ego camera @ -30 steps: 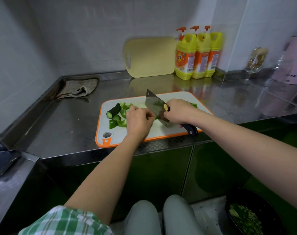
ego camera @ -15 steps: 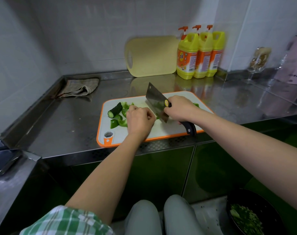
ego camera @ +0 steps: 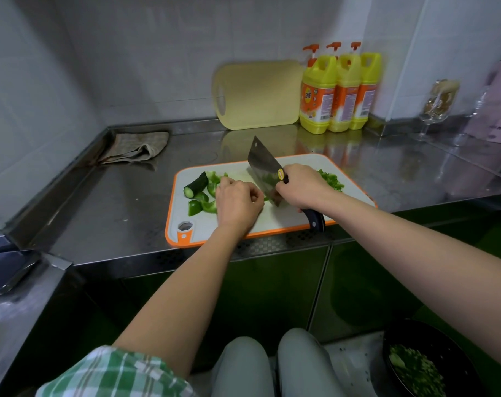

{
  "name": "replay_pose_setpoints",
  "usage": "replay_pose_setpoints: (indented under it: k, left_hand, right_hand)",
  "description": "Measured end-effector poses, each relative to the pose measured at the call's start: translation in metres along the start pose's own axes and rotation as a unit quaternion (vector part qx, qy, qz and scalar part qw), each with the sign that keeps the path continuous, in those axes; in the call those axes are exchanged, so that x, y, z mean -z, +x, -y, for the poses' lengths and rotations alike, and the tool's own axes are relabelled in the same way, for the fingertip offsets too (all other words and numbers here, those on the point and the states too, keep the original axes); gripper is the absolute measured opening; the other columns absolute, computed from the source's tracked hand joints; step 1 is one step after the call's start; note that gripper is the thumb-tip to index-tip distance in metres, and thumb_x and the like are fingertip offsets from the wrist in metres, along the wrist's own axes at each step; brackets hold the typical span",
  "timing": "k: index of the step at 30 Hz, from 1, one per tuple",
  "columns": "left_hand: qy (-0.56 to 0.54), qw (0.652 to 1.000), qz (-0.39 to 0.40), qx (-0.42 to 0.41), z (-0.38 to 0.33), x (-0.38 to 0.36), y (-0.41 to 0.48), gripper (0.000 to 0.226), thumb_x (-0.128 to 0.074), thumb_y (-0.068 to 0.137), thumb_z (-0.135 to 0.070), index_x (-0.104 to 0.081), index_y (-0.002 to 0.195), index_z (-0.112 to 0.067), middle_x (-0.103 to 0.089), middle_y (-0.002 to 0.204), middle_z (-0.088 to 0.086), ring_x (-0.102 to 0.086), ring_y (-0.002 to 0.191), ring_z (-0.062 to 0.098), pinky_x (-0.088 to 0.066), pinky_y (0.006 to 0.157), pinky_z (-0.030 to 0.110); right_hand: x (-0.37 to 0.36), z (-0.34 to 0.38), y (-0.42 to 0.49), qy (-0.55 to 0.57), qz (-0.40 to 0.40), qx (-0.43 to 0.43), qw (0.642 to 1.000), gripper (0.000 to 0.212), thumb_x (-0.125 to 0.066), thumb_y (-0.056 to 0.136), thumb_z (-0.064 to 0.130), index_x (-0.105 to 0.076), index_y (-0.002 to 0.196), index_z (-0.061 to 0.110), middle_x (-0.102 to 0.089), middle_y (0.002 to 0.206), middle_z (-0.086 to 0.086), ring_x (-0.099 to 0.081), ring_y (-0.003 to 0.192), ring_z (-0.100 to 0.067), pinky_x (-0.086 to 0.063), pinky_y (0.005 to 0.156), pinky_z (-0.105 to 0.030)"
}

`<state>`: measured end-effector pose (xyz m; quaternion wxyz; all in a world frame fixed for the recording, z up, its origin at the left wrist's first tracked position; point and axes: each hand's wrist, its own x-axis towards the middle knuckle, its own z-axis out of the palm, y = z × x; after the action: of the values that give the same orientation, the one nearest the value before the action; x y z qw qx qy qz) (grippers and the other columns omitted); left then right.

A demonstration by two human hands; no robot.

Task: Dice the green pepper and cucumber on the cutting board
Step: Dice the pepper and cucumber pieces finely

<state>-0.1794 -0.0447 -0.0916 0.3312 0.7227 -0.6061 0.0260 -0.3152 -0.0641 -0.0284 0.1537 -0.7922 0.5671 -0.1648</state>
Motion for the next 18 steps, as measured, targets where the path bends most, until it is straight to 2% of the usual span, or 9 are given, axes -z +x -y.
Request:
replay_pose_setpoints:
  k: [4, 10, 14, 18]
  left_hand:
    - [-0.004, 1.000, -0.001, 0.008, 0.001, -0.002, 0.001, 0.014, -0.063, 0.086, -0.028, -0.074, 0.082, -0.020, -0.067, 0.083, 0.000, -0.043, 0.102, 0.025, -0.030, 0.077, 0.032]
    - [-0.018, 1.000, -0.002, 0.014, 0.001, -0.001, 0.001, 0.012, -0.064, 0.086, -0.027, -0.075, 0.082, -0.024, -0.067, 0.083, 0.000, -0.042, 0.101, 0.025, -0.030, 0.078, 0.031]
    - [-0.015, 1.000, -0.004, 0.015, 0.001, 0.000, 0.000, 0.015, -0.061, 0.085, -0.024, -0.075, 0.080, -0.022, -0.066, 0.080, 0.002, -0.042, 0.099, 0.025, -0.027, 0.076, 0.030]
    - [-0.015, 1.000, 0.003, 0.019, 0.000, 0.001, -0.001, 0.013, -0.061, 0.084, -0.023, -0.074, 0.082, -0.024, -0.067, 0.083, 0.000, -0.043, 0.101, 0.025, -0.027, 0.077, 0.029]
  right_hand:
    - [0.005, 0.003, -0.002, -0.023, 0.047, -0.001, 0.999, 0.014, -0.047, 0.091, 0.016, -0.047, 0.078, 0.012, -0.059, 0.072, -0.011, -0.059, 0.047, -0.025, -0.048, 0.048, -0.027]
    - [-0.001, 0.008, 0.000, -0.051, 0.062, -0.016, 0.997, 0.014, -0.047, 0.091, 0.013, -0.049, 0.078, 0.009, -0.057, 0.064, -0.011, -0.058, 0.046, -0.025, -0.048, 0.051, -0.026]
    - [-0.005, 0.002, 0.003, -0.022, 0.032, -0.022, 0.999, 0.017, -0.046, 0.091, 0.012, -0.045, 0.075, 0.010, -0.054, 0.067, -0.010, -0.059, 0.049, -0.026, -0.050, 0.053, -0.030]
    - [-0.001, -0.004, 0.001, 0.015, 0.004, -0.011, 1.000, 0.016, -0.045, 0.094, 0.016, -0.044, 0.079, 0.010, -0.053, 0.071, -0.009, -0.059, 0.050, -0.026, -0.054, 0.057, -0.036]
